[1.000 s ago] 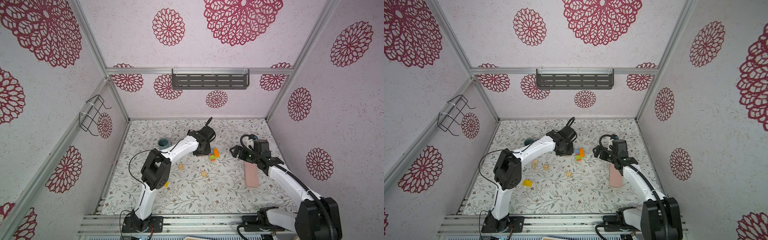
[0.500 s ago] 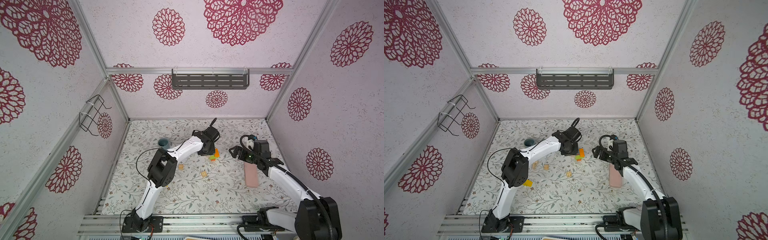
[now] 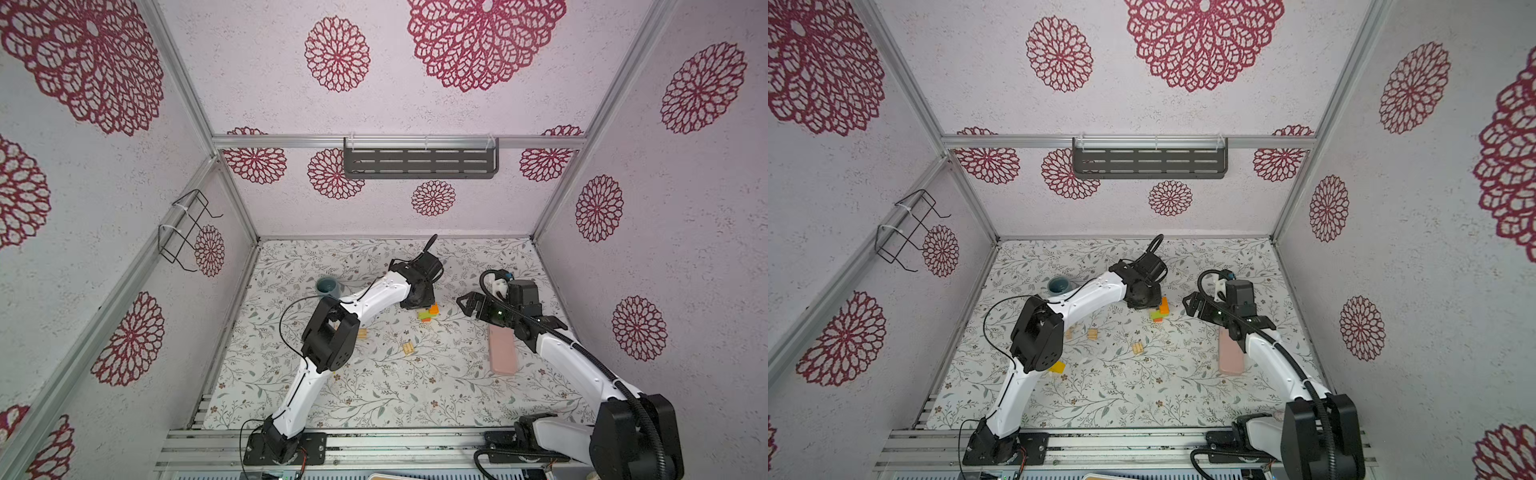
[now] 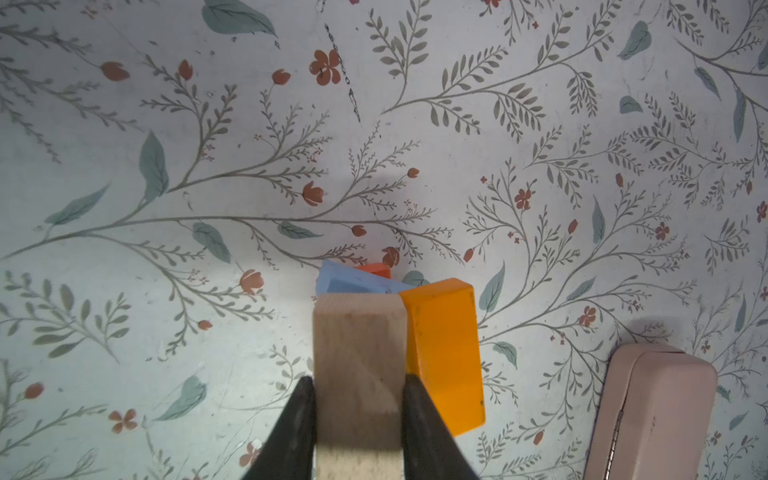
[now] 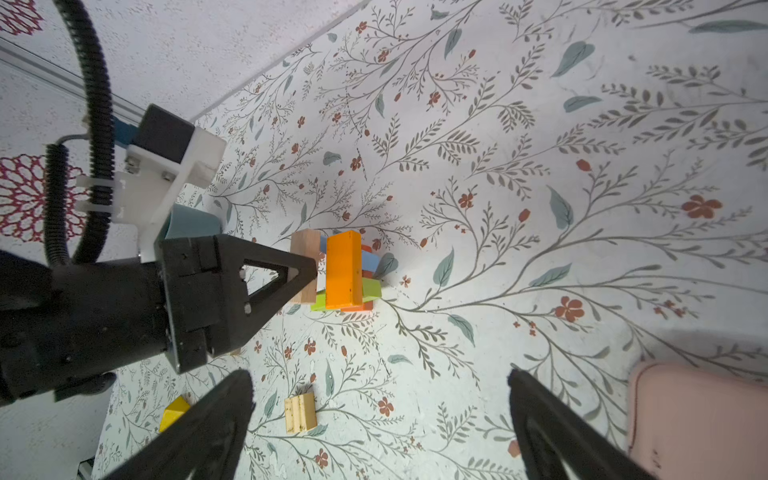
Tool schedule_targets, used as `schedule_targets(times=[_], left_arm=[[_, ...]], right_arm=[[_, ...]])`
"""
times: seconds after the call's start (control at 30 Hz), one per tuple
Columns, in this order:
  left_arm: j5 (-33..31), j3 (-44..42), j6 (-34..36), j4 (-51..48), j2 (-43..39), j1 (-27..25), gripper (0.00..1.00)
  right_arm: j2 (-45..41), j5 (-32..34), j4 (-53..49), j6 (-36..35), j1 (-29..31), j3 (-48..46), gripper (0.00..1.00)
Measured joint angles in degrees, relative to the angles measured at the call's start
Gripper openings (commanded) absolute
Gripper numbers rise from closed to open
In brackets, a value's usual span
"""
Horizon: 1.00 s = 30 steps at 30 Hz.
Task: Build the wood block tower
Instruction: 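Lift the beech block with the left gripper and carry it over the stack, then lower the beech block beside the orange block on the stack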
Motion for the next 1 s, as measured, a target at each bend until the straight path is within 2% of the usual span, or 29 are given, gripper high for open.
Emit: schedule_targets(times=[1.0], left_arm=[[0.1,0.3,-0.4,0.0,0.1,-0.3,0.30]], right_arm=[[0.0,-1.3,1.4,0.1,-0.1,-1.2,0.96]])
